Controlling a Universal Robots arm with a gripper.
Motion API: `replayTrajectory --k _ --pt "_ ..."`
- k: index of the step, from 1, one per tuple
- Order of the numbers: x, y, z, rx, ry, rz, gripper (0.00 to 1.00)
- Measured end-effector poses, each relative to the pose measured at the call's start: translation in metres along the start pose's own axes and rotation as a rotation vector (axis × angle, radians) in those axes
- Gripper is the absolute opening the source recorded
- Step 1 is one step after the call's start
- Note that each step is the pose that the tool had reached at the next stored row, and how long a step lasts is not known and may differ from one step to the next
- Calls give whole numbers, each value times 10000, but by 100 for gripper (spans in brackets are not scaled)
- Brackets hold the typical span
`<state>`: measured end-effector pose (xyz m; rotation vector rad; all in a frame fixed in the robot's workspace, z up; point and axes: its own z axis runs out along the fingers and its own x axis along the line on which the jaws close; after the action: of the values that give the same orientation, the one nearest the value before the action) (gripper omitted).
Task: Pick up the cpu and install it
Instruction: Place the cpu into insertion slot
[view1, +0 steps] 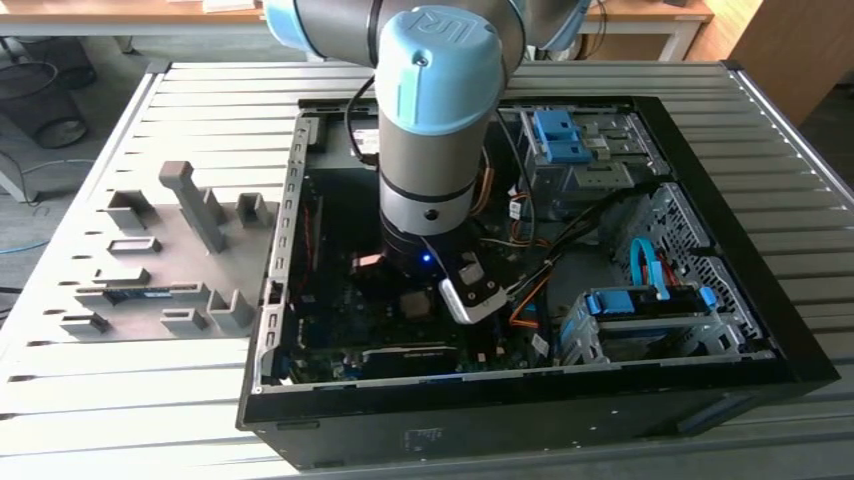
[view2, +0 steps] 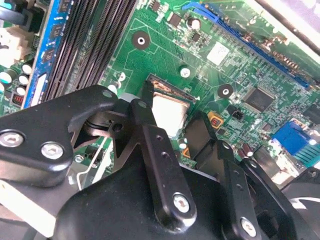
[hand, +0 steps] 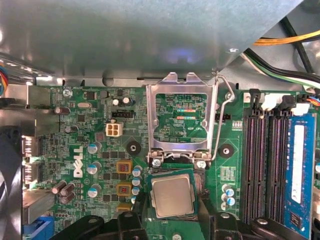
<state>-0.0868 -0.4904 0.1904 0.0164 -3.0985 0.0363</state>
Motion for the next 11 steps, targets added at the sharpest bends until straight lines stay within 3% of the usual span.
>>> replayTrajectory --k 3,8,11 --pt "-5 0 -7 -2 0 -1 53" --pt "-2 -3 -91 -4 -1 -29 53" --pt "-6 -3 -90 5 -5 -255 53"
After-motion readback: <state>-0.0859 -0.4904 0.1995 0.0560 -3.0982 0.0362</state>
